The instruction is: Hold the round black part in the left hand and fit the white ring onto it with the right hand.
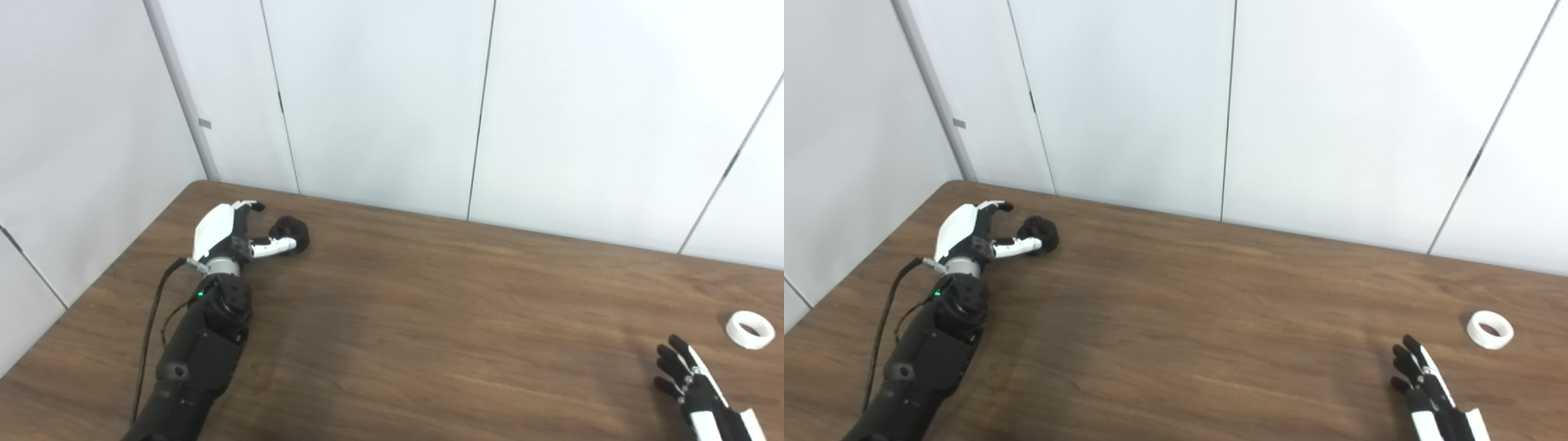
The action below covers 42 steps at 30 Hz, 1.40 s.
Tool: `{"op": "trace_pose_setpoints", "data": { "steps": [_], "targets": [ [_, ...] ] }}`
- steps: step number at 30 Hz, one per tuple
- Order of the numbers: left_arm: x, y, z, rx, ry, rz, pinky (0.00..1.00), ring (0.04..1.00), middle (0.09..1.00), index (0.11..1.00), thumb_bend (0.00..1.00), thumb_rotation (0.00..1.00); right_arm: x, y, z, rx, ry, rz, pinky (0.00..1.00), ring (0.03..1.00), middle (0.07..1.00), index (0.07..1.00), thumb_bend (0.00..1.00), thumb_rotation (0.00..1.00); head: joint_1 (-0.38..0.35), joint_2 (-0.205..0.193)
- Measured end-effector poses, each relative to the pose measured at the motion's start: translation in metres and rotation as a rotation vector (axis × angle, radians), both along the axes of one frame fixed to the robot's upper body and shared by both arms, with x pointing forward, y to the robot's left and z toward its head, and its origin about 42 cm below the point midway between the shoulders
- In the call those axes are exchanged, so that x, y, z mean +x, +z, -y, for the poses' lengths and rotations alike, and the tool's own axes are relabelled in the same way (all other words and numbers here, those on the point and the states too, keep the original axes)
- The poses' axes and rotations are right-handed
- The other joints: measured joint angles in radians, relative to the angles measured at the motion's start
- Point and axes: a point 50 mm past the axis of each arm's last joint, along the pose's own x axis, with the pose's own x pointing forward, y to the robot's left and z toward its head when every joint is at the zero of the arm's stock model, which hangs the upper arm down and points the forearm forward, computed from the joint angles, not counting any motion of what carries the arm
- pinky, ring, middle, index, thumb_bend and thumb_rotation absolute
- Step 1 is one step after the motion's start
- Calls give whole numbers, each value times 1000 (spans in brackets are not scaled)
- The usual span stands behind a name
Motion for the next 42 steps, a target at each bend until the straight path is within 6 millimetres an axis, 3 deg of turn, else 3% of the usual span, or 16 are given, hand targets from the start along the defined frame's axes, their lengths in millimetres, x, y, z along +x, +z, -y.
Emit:
{"op": "trace_pose_setpoints", "data": {
  "steps": [12, 42],
  "targets": [
    [8, -15, -4, 10, -29, -92, 1000, 986, 941, 812, 946, 417, 0, 0, 0, -10, -3, 0, 973, 914, 914, 938, 640, 1000, -14, 0],
    [27, -8, 6, 23, -69, -144, 1000, 1000, 942, 807, 915, 379, -2, 1, -2, -12, -20, 5, 954, 892, 899, 930, 638, 1000, -41, -2]
  ]
}}
